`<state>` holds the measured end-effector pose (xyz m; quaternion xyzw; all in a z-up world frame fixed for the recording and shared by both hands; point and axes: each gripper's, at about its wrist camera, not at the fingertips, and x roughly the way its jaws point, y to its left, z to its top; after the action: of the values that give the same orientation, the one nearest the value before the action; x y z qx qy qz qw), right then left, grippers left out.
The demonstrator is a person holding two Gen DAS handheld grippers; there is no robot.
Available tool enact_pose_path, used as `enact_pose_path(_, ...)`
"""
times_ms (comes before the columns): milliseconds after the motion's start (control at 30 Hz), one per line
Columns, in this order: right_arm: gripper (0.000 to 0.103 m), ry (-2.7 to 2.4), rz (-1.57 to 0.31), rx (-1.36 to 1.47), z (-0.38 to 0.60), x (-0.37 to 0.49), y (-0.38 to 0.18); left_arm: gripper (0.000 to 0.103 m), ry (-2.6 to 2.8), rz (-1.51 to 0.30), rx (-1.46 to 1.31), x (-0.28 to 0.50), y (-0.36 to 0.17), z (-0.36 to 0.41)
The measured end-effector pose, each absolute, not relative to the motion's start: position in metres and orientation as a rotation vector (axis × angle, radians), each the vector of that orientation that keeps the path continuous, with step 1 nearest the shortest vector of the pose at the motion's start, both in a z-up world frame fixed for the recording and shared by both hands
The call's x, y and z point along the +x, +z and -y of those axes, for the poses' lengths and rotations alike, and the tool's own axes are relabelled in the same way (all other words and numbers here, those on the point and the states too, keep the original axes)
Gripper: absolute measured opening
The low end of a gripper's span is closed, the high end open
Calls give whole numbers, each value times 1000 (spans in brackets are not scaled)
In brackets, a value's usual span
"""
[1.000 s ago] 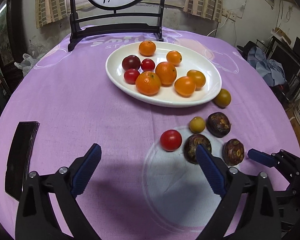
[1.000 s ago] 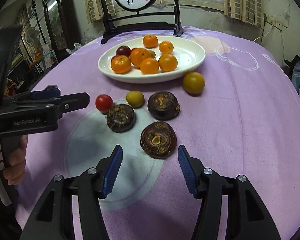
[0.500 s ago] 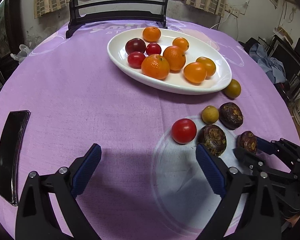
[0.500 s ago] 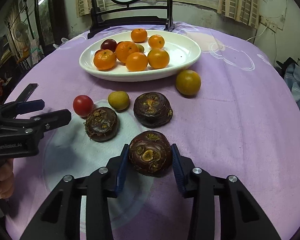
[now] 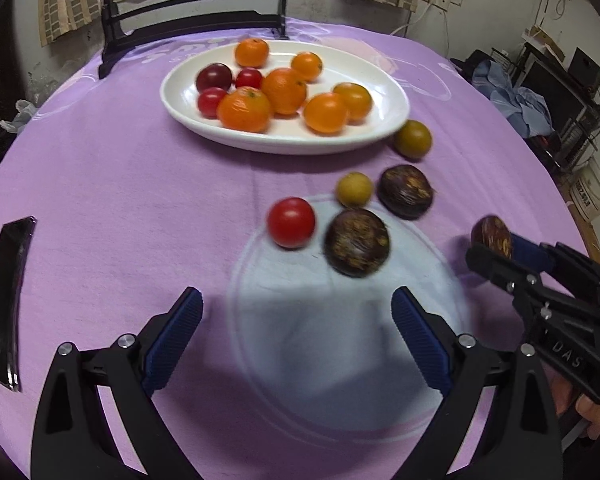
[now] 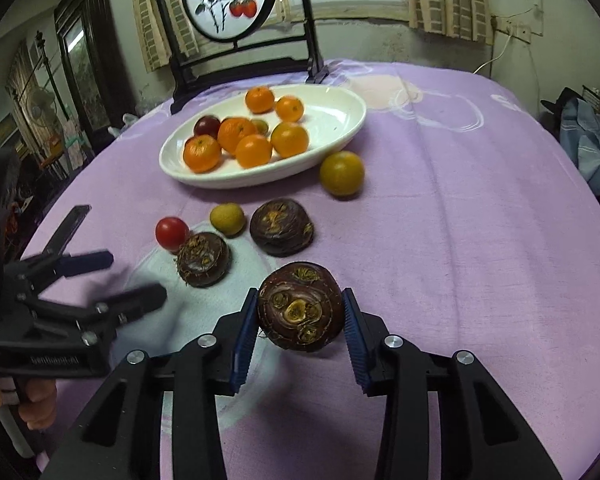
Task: Organize fruits
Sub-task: 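Grasp a dark brown wrinkled fruit with the right tool while the left tool grasps another, then lower both dark brown fruits onto the white plate and open both tools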
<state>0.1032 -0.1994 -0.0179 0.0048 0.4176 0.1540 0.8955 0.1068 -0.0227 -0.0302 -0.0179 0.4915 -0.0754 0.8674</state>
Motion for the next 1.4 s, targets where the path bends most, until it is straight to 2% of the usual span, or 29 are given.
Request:
enact_pose_path(100, 41, 307, -844, 17, 208, 100, -14, 93, -177, -1037, -2, 106, -34, 39)
enact_pose_path(167, 41, 299, -842, 21, 213, 100, -15, 90, -184, -1040, 22, 106, -35, 50)
enact_pose_path(233, 41, 291, -836, 24, 218, 98, -14, 82, -198, -1052, 31, 108, -38, 58)
enact_pose_path(467, 41, 291, -826, 53, 230, 95, -11, 68, -184, -1029, 109, 120, -43, 78)
enact_pose_path(567, 41, 302, -833, 55, 230, 95, -12, 56, -172, -1027, 99, 130, -42, 77)
enact_pose_path(633, 41, 303, -837, 54, 229, 95, -13, 42, -153, -1022, 94, 135, -40, 77)
enact_pose_path(1200, 41, 308, -863, 50, 224, 100, -24, 42, -201, -966, 8, 95, -4, 31)
enact_pose_path(1400, 41, 365, -873, 56, 211, 103, -14, 42, -212, -951, -15, 108, 15, 11)
